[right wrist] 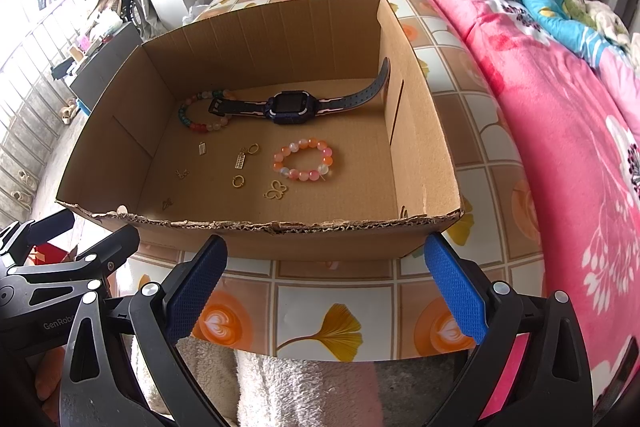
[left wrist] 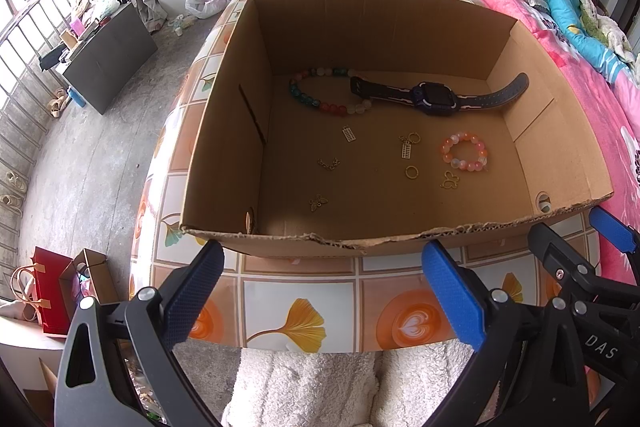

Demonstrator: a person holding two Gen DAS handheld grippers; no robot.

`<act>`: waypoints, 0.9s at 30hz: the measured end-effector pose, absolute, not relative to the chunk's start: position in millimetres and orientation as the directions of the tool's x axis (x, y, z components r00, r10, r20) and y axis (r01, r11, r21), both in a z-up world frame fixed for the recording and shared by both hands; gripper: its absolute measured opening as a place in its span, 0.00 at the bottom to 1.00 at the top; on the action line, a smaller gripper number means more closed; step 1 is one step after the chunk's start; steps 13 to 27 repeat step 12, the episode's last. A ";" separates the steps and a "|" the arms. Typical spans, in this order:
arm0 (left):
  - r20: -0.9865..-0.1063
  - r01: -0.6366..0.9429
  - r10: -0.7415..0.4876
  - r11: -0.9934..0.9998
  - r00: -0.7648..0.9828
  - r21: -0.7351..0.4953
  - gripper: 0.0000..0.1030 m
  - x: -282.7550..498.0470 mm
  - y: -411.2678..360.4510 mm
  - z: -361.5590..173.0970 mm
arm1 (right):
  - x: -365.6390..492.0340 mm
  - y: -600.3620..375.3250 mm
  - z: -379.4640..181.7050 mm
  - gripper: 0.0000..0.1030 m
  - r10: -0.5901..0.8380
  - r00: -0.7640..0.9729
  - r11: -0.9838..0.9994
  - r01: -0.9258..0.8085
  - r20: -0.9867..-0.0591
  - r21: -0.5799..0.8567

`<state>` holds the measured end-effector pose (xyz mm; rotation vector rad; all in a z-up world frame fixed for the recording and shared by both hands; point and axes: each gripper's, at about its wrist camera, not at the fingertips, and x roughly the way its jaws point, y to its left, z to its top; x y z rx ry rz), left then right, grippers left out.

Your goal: Organize jewelry

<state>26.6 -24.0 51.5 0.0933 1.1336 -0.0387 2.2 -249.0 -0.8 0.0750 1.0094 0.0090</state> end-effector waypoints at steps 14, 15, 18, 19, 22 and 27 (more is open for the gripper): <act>-0.906 0.078 0.016 0.995 0.423 0.055 0.94 26.6 -24.2 51.4 | 1.3 -248.7 0.2 0.92 0.042 0.532 0.997 0.030 -0.846 0.068; -0.906 0.078 0.016 0.995 0.423 0.055 0.94 26.6 -24.2 51.4 | 1.3 -248.7 0.2 0.92 0.042 0.532 0.997 0.030 -0.846 0.068; -0.906 0.078 0.016 0.995 0.423 0.055 0.94 26.6 -24.2 51.4 | 1.3 -248.7 0.2 0.92 0.042 0.532 0.997 0.030 -0.846 0.068; -0.906 0.078 0.016 0.995 0.423 0.055 0.94 26.6 -24.2 51.4 | 1.3 -248.7 0.2 0.92 0.042 0.532 0.997 0.030 -0.846 0.068; -0.906 0.078 0.016 0.995 0.423 0.055 0.94 26.6 -24.2 51.4 | 1.3 -248.7 0.2 0.92 0.042 0.532 0.997 0.030 -0.846 0.068; -0.906 0.078 0.016 0.995 0.423 0.055 0.94 26.6 -24.2 51.4 | 1.3 -248.7 0.2 0.92 0.042 0.532 0.997 0.030 -0.846 0.068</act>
